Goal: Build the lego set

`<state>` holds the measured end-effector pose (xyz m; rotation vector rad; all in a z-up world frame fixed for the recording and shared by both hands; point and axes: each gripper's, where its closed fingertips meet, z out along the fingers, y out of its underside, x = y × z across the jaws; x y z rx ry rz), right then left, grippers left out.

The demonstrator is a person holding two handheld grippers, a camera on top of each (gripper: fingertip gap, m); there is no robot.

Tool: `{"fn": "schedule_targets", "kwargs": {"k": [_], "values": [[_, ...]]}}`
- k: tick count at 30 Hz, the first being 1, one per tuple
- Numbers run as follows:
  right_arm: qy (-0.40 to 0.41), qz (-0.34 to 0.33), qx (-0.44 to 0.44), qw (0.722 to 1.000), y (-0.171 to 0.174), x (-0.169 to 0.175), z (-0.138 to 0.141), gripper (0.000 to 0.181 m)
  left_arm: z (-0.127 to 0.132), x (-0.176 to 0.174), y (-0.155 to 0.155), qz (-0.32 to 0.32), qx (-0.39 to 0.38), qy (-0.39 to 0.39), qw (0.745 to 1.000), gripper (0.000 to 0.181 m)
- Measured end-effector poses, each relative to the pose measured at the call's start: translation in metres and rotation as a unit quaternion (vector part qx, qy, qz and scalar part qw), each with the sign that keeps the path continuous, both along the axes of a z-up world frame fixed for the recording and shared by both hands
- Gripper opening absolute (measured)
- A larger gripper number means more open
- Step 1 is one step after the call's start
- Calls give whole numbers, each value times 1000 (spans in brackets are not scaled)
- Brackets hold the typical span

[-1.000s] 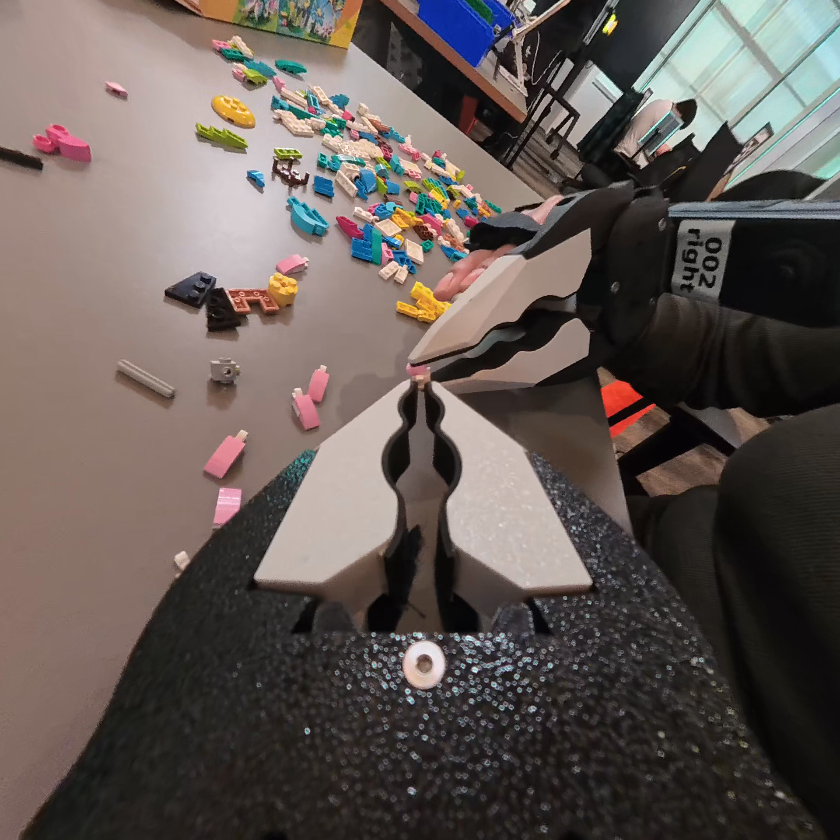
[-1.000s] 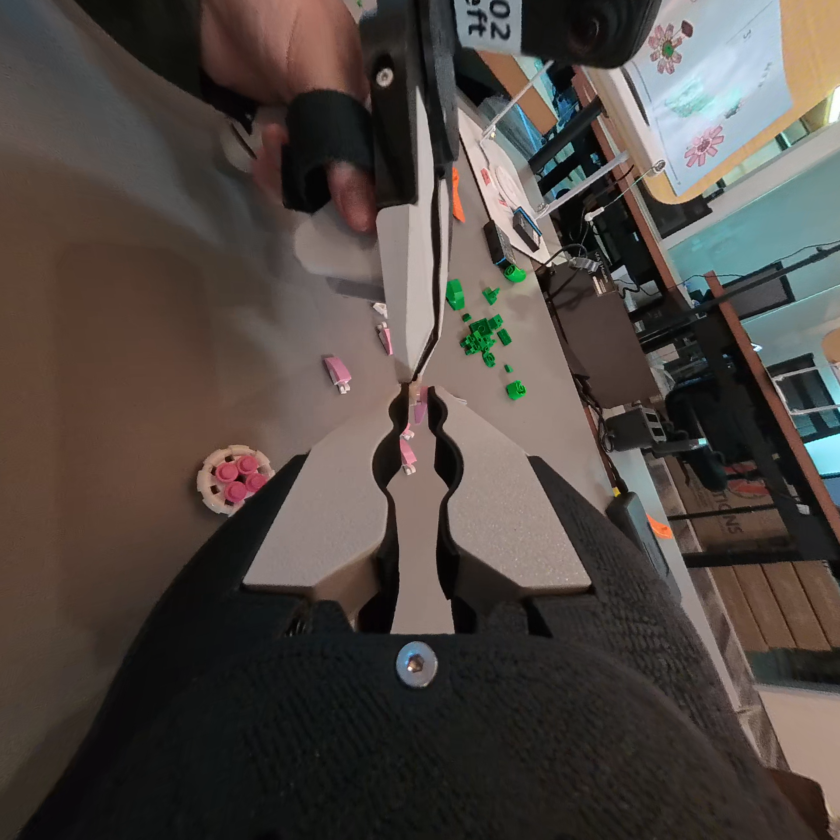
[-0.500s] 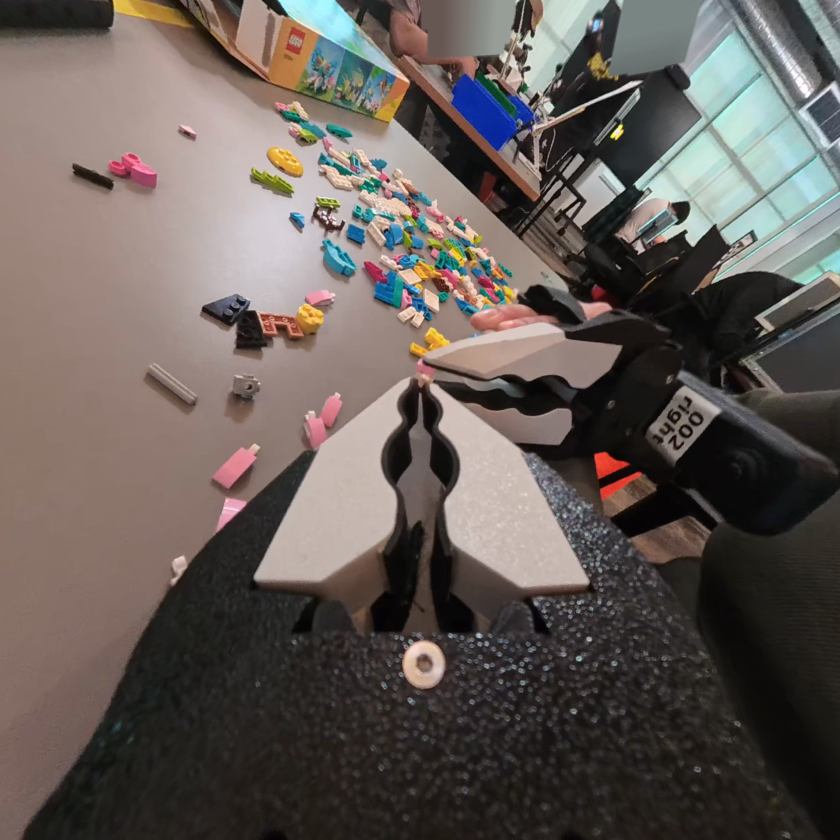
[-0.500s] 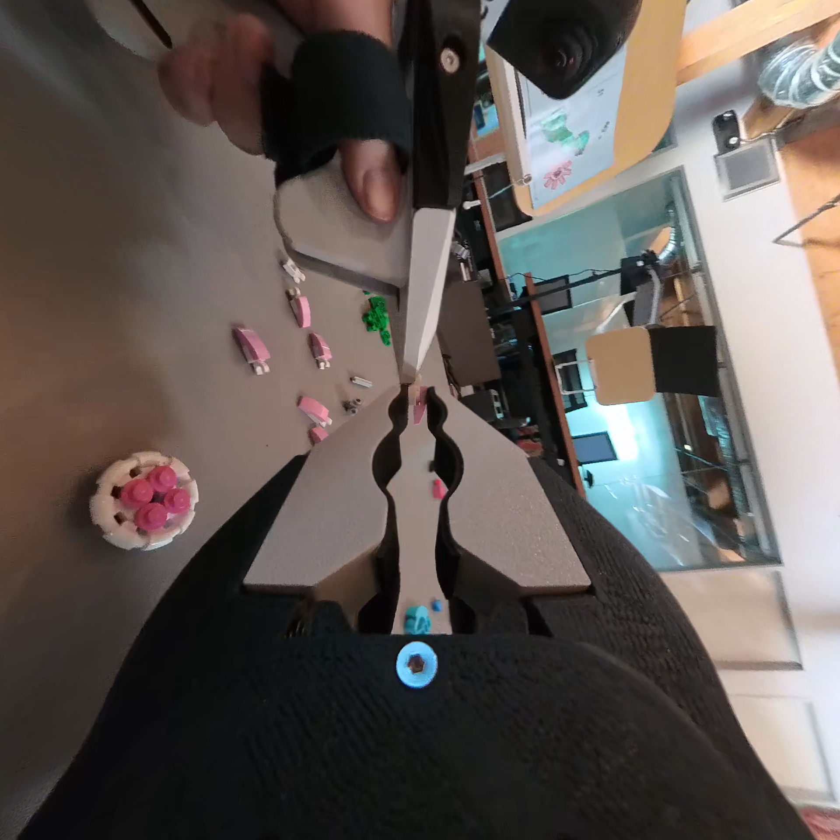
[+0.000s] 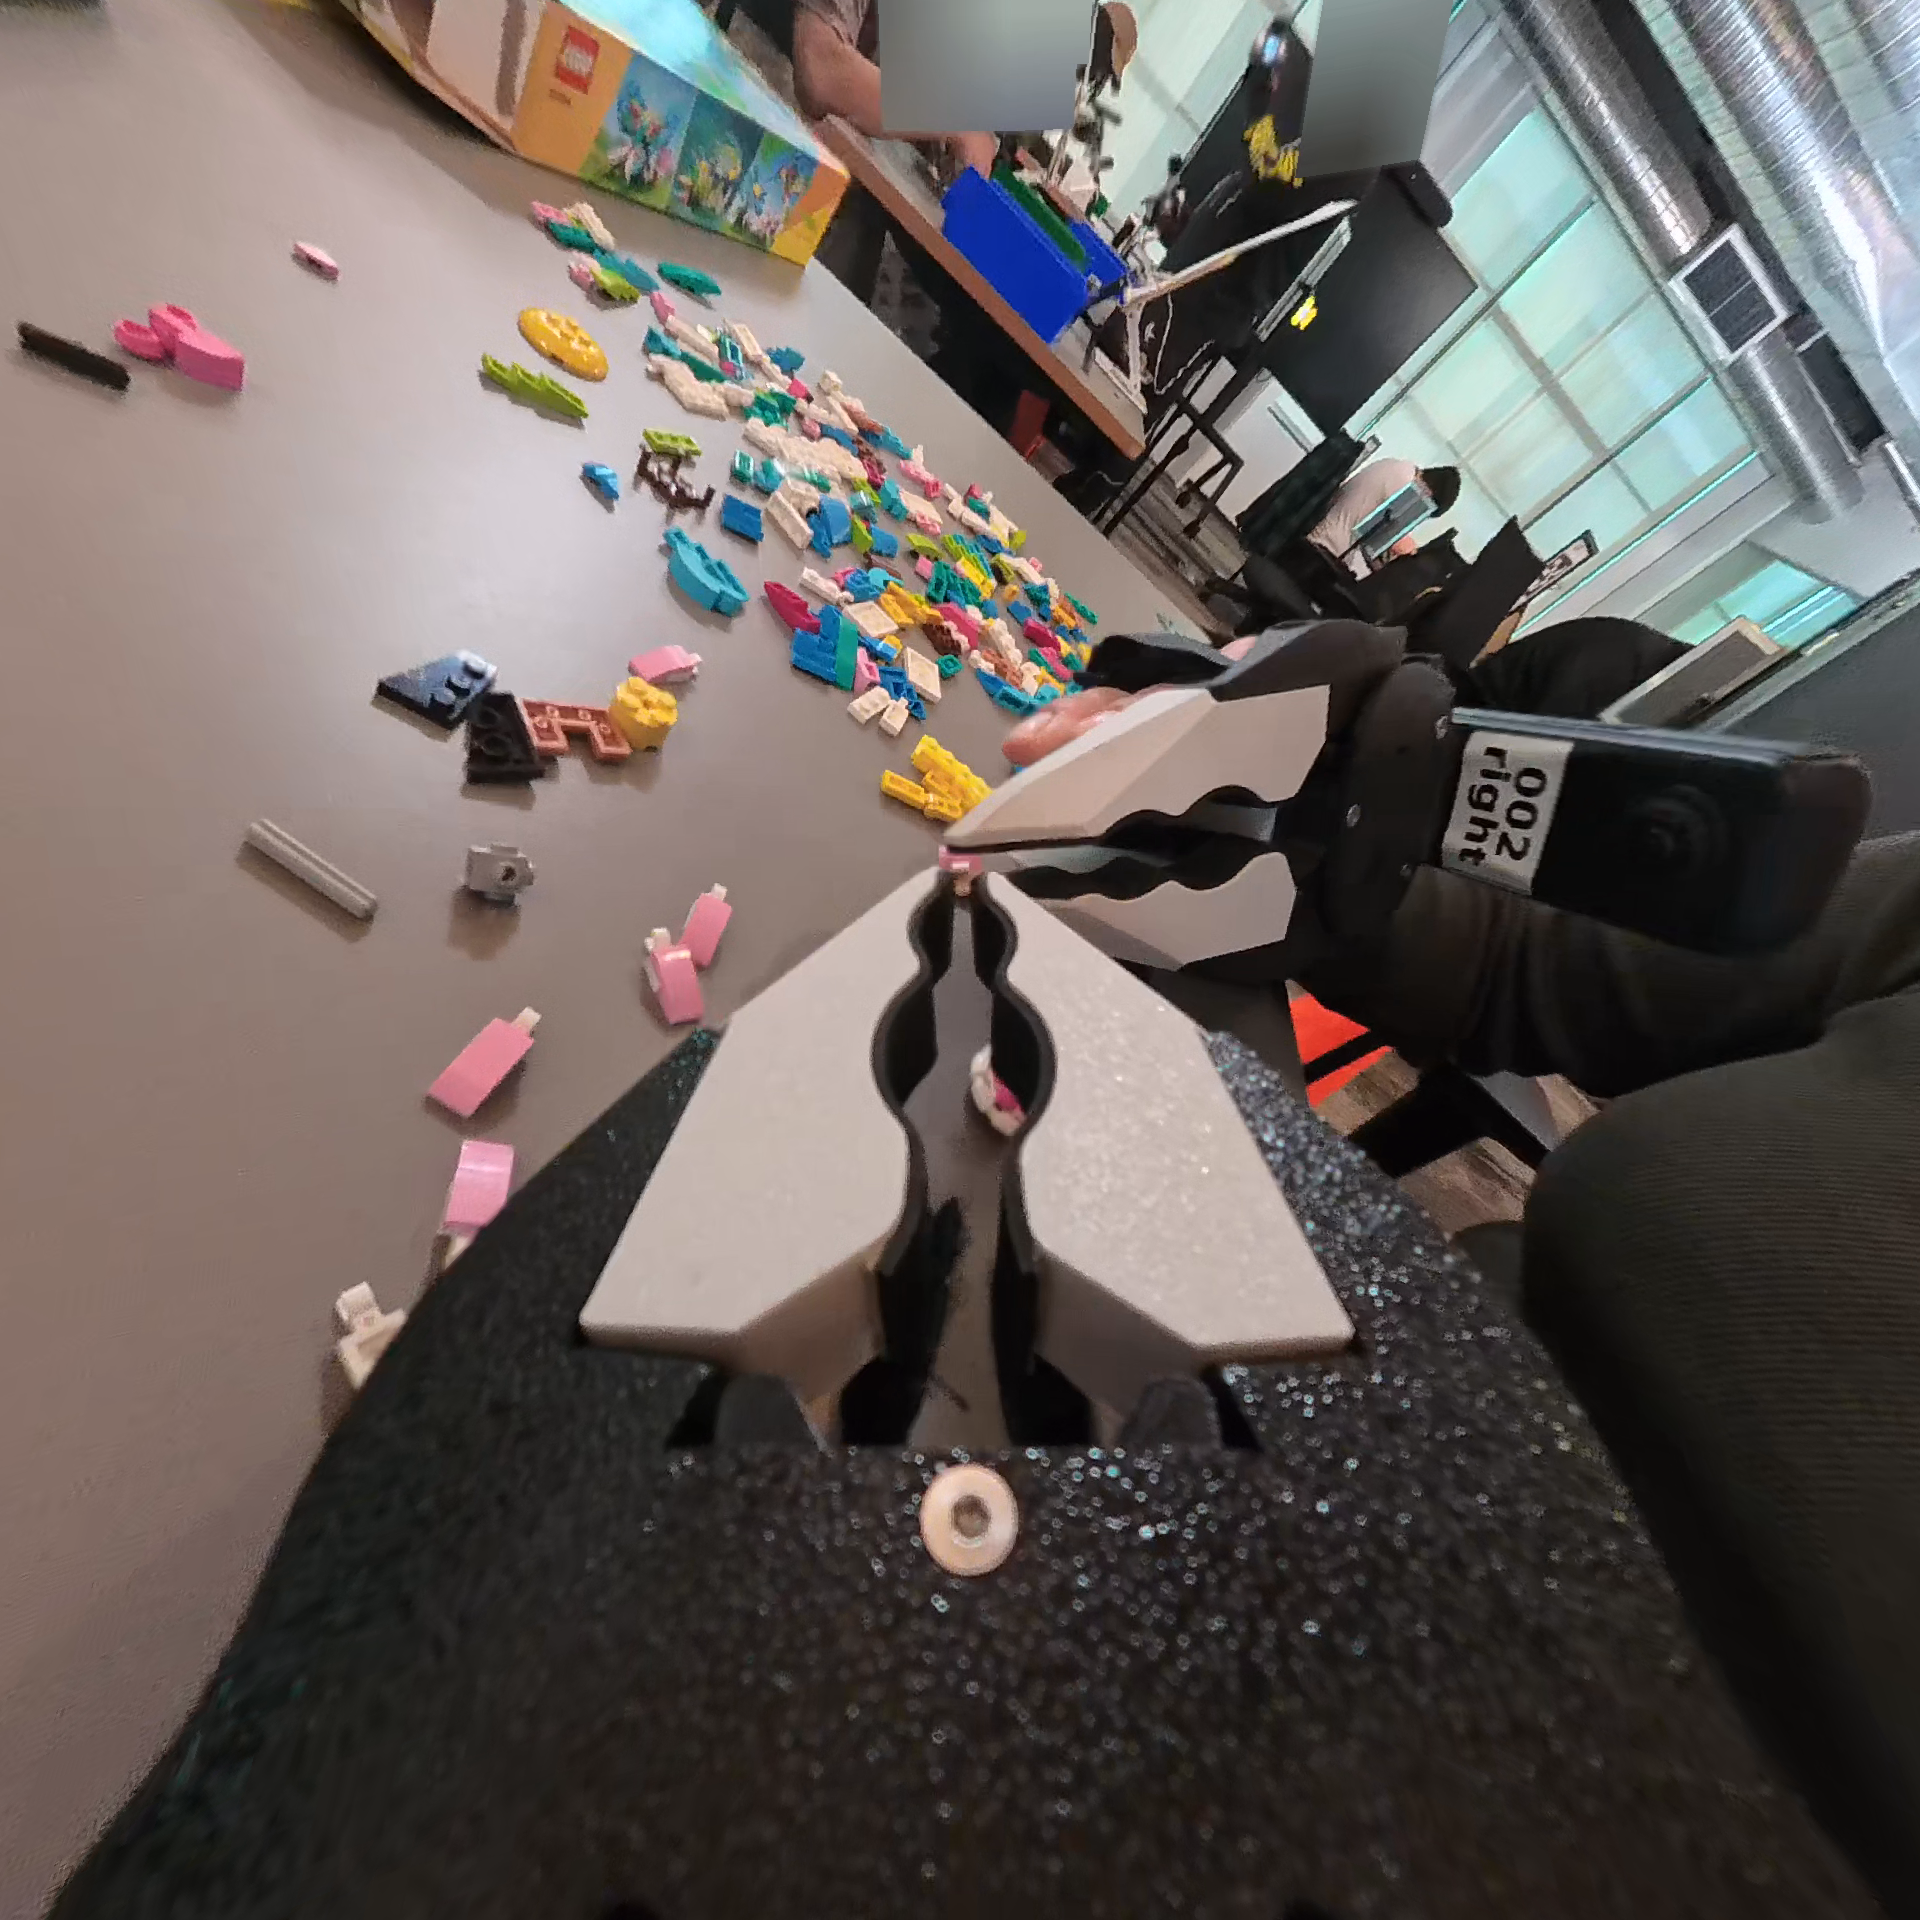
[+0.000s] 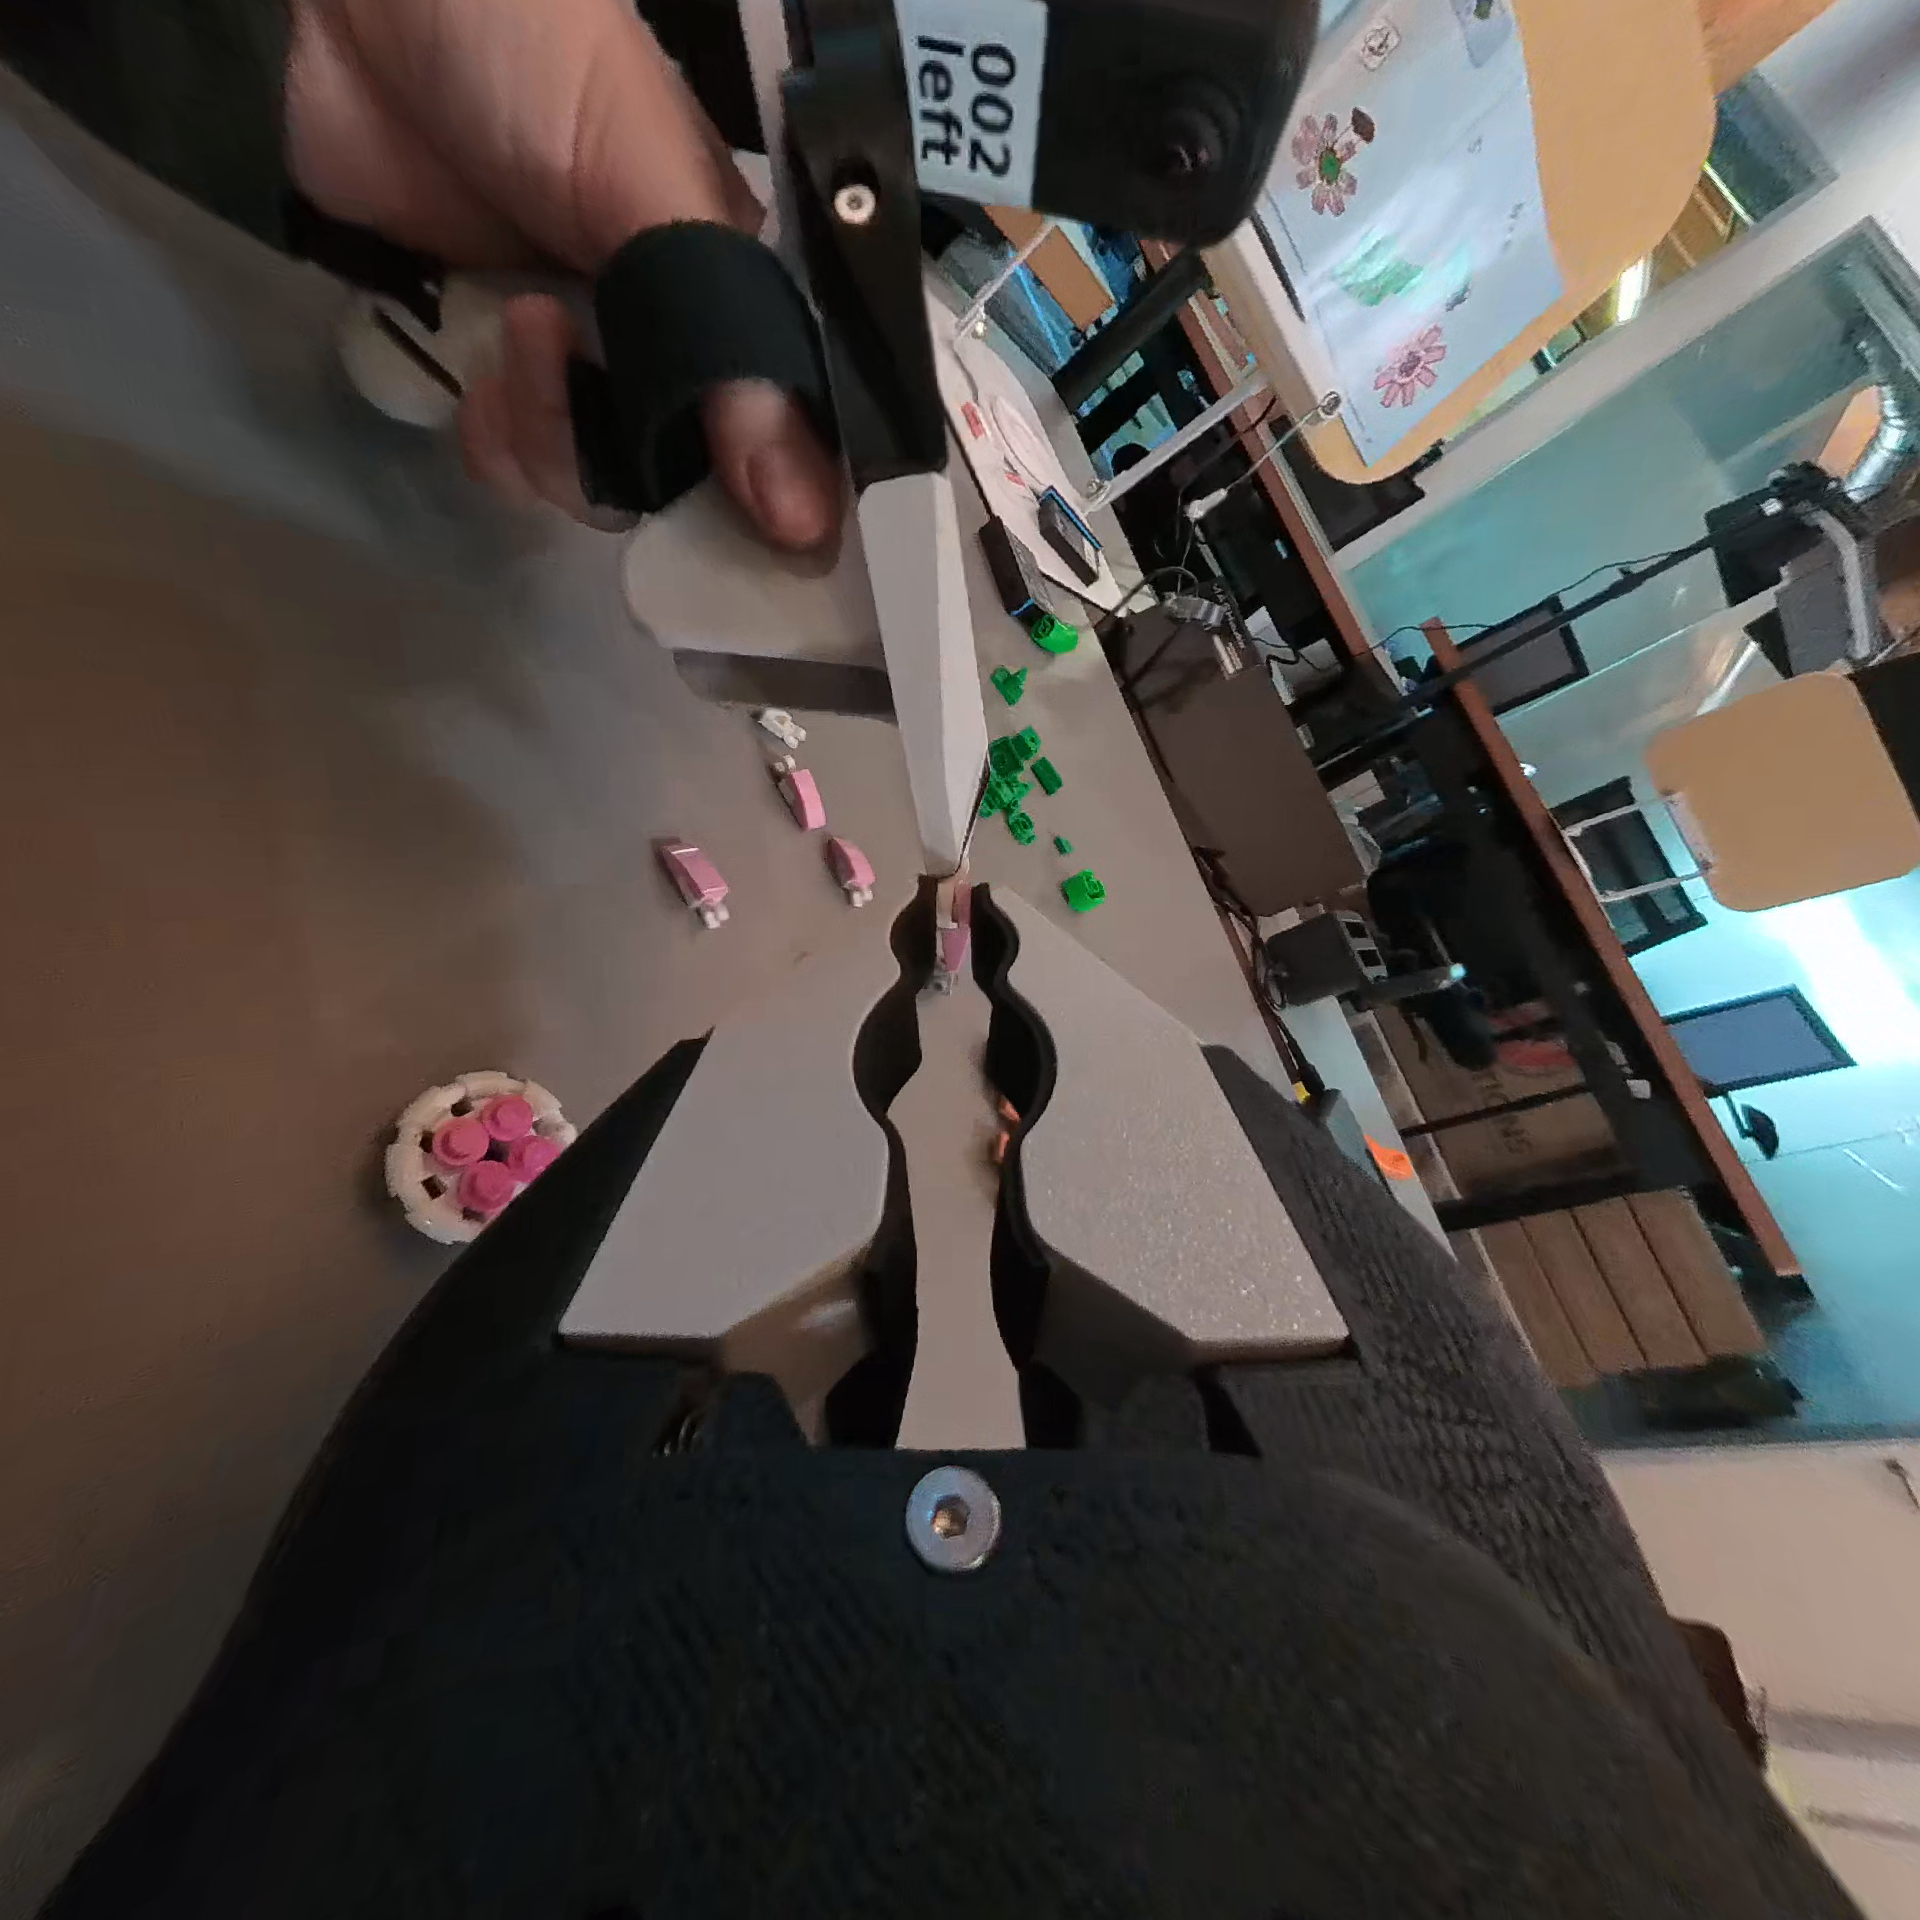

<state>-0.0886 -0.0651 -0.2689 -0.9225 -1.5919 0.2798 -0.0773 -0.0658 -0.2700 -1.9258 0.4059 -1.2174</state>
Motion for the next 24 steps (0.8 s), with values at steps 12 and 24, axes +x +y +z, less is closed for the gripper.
{"fn": "schedule_targets", "kwargs": {"k": [12, 24], "values": [[75, -30, -47, 996, 4, -3, 16, 6, 14, -4, 4, 14, 17, -43, 999, 0], [49, -47, 14, 998, 10, -1, 15, 6, 21, -2, 1, 1, 14, -91, 996, 0]]}}
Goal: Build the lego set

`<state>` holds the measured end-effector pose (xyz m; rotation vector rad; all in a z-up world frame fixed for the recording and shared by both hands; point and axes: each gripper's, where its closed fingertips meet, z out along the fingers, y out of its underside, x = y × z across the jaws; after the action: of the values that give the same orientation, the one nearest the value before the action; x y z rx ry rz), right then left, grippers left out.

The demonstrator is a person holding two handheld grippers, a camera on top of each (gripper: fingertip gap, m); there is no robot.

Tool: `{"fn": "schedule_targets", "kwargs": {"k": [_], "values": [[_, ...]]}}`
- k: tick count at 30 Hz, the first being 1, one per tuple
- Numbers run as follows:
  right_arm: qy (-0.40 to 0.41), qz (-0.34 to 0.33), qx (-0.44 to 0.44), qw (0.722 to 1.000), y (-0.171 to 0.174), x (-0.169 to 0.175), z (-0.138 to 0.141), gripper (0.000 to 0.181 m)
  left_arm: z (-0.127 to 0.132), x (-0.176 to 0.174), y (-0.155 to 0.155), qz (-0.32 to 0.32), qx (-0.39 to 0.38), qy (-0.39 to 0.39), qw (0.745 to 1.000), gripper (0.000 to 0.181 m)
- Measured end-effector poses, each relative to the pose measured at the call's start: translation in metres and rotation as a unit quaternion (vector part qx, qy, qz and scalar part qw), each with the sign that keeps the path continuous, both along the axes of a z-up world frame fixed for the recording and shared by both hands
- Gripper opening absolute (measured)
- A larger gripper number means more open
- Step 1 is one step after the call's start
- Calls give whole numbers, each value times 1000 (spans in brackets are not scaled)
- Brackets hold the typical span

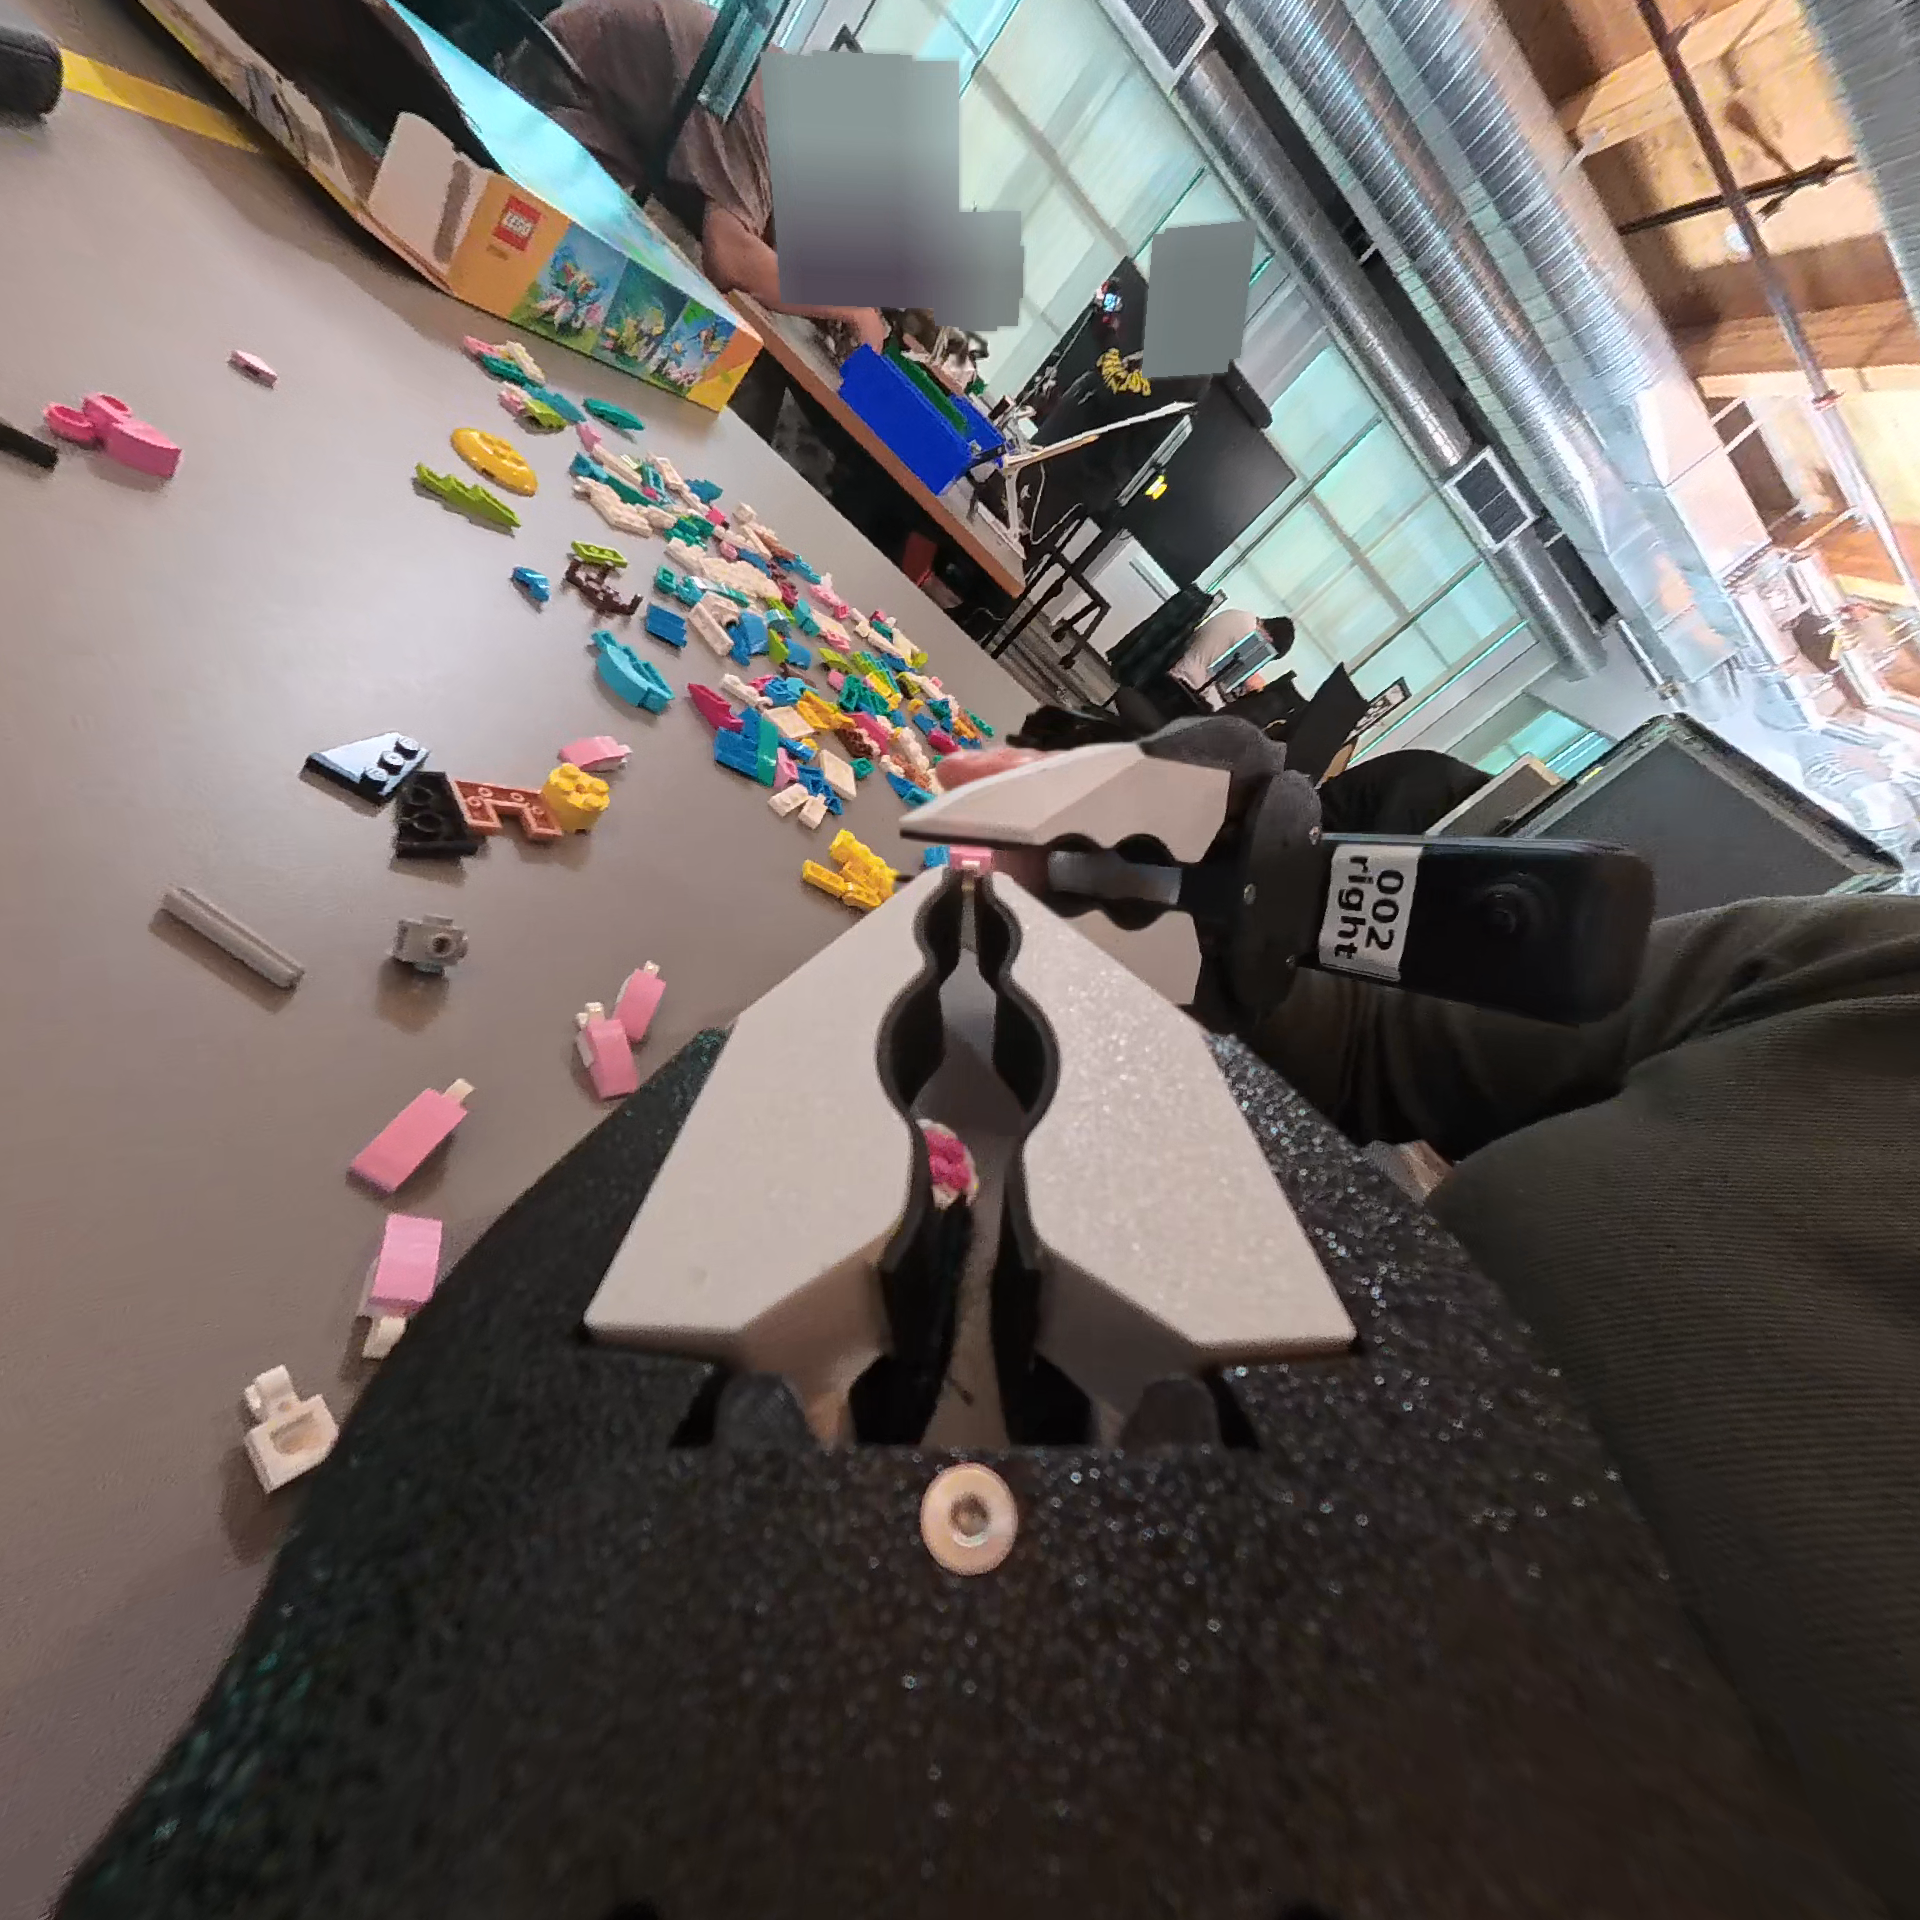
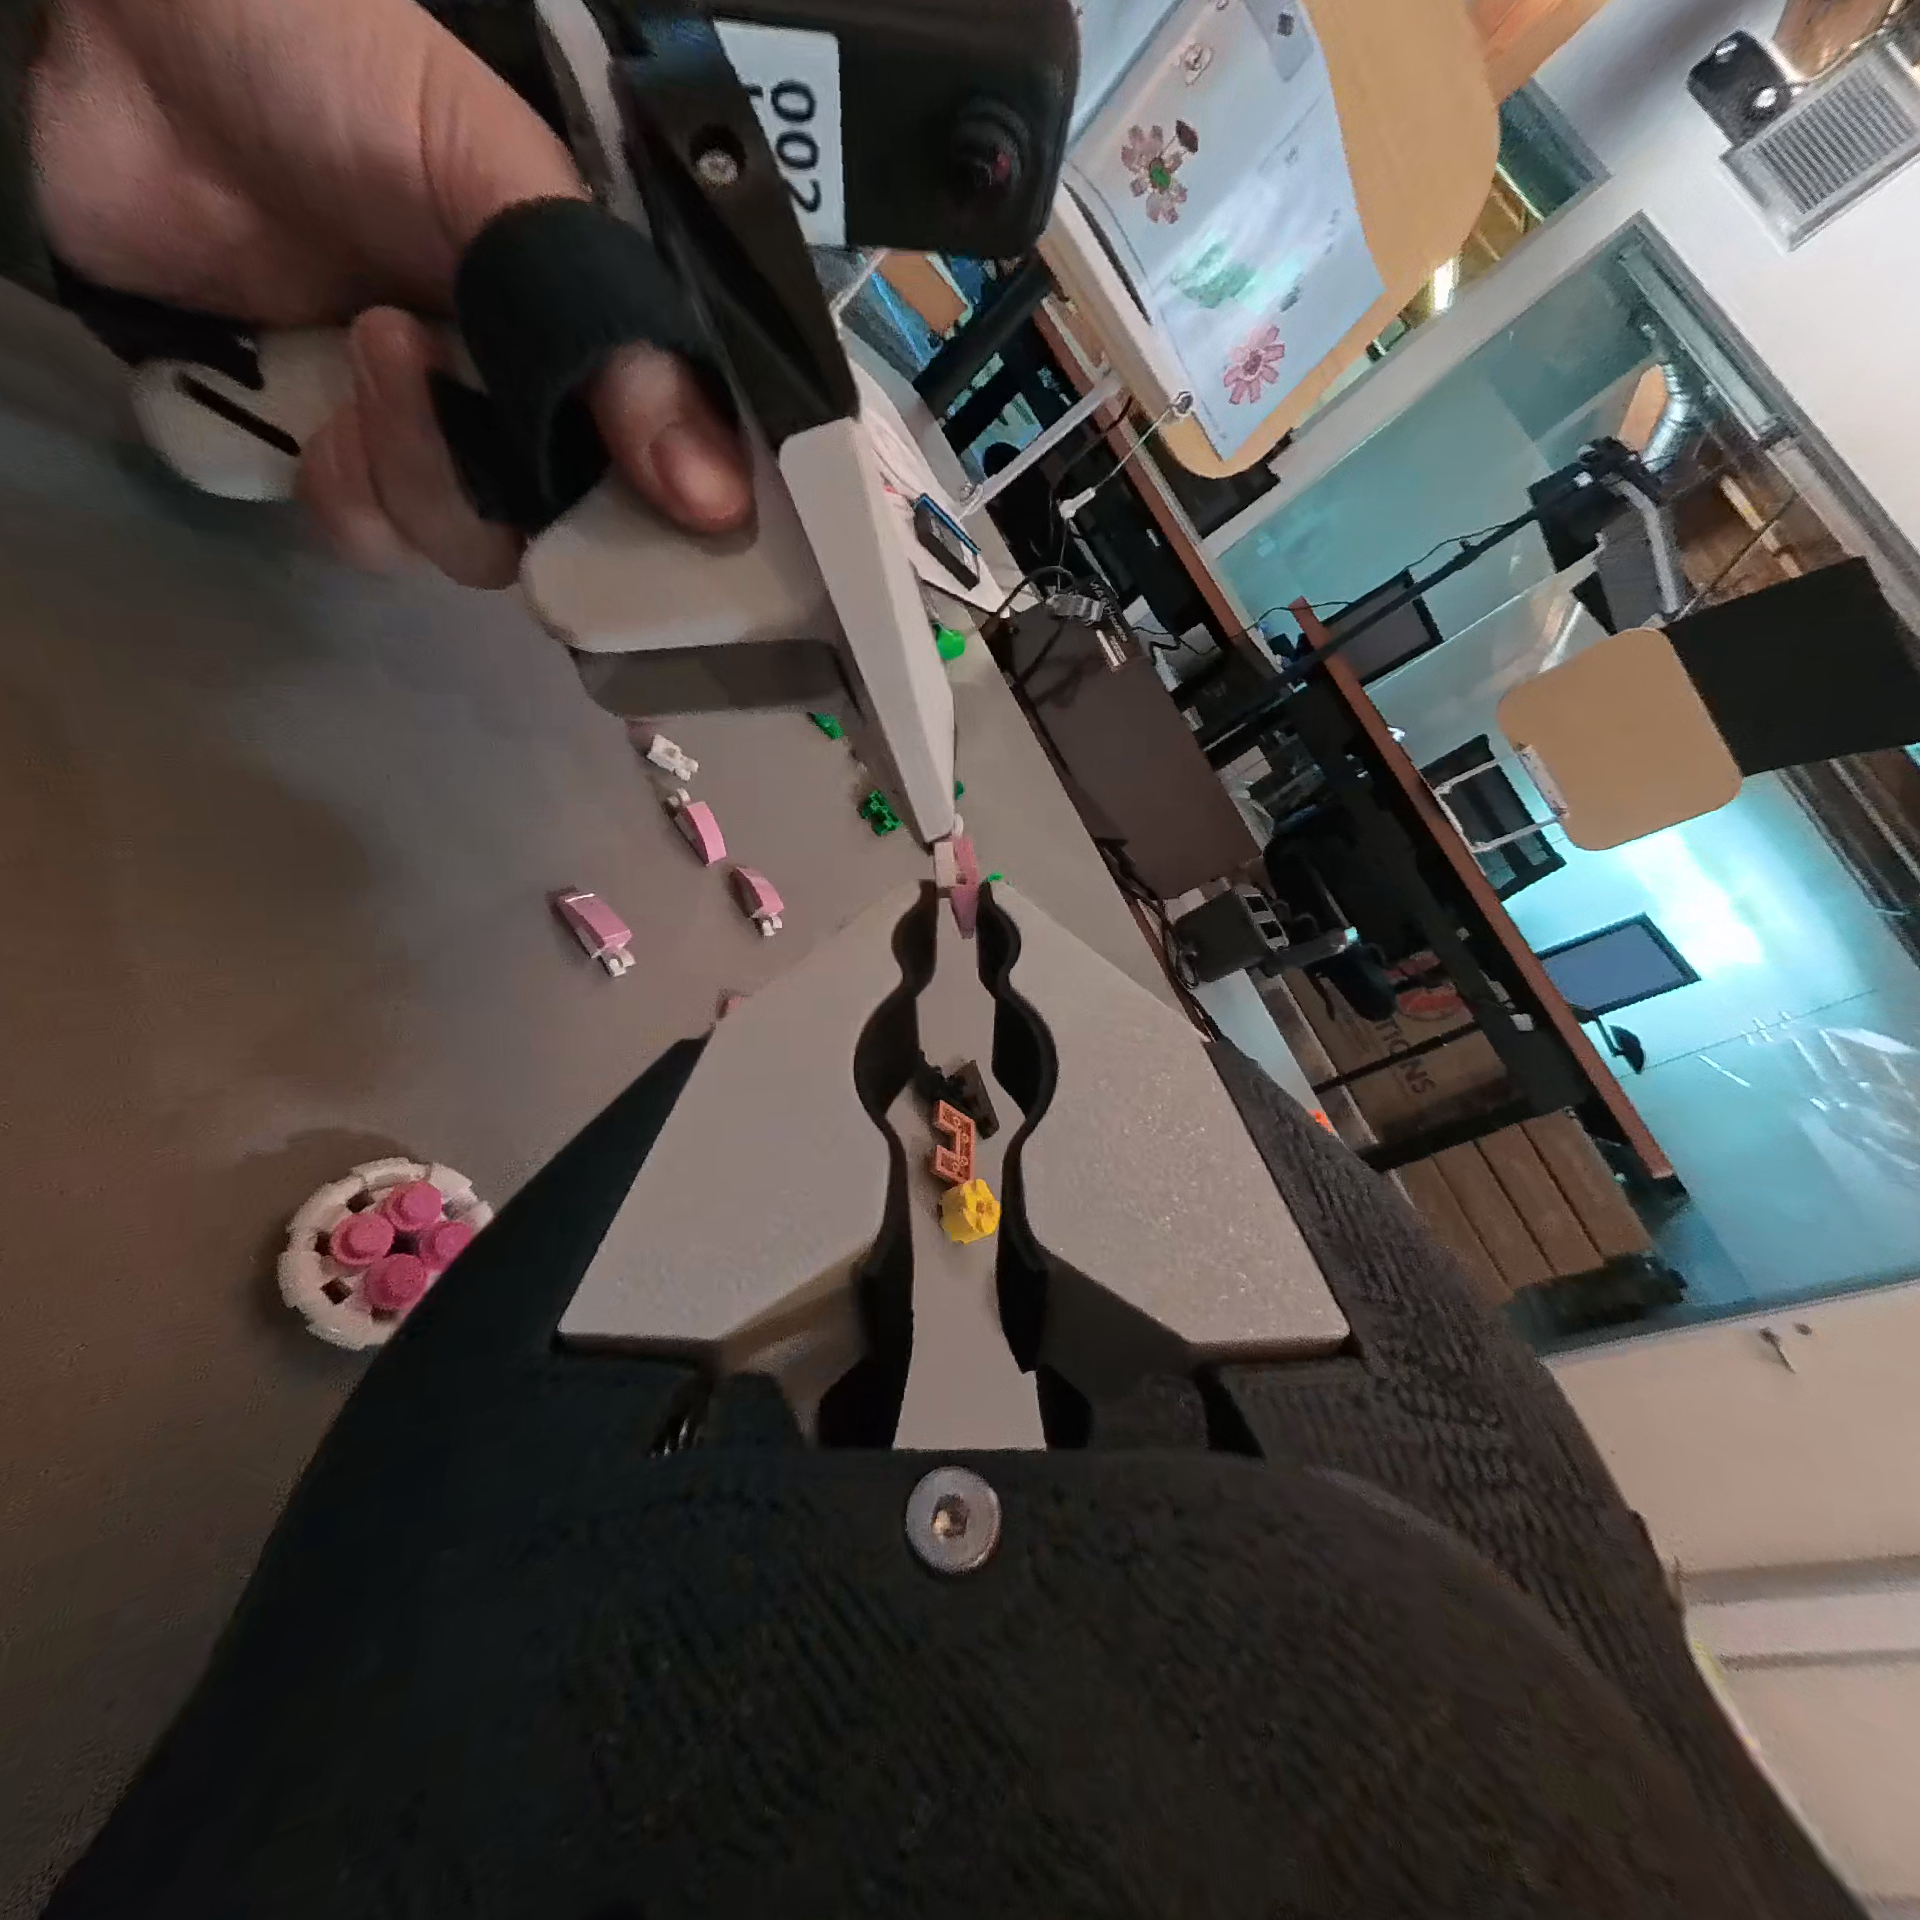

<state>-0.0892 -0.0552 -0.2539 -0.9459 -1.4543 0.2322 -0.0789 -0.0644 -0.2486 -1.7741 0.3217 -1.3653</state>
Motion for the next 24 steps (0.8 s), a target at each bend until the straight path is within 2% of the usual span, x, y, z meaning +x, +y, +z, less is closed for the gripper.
{"fn": "schedule_targets", "kwargs": {"k": [3, 9, 12, 15, 20, 22, 24], "values": [[-6, -11, 17, 1000, 2, 1, 0, 4, 0, 0, 1, 5, 0, 2, 1000, 0], [-58, -38, 123, 990, 4, 2, -2, 3, -3, 0, 2, 11, -2, 1, 1000, 0], [-107, -34, 249, 962, 4, 3, -1, 4, -5, 1, 2, 8, -6, 4, 1000, 0], [-132, -30, 301, 944, 3, 4, -7, 3, -8, 0, 2, 10, -9, 16, 1000, 0], [-166, -12, 344, 924, 0, 5, -17, 1, -21, 1, 5, 23, -24, 56, 998, 0], [-169, 6, 313, 935, -5, 3, -27, 2, -26, -2, 7, 32, -30, 73, 996, 0], [-151, -2, 242, 958, -3, 3, -30, 3, -29, -3, 8, 34, -31, 85, 995, 0]]}}
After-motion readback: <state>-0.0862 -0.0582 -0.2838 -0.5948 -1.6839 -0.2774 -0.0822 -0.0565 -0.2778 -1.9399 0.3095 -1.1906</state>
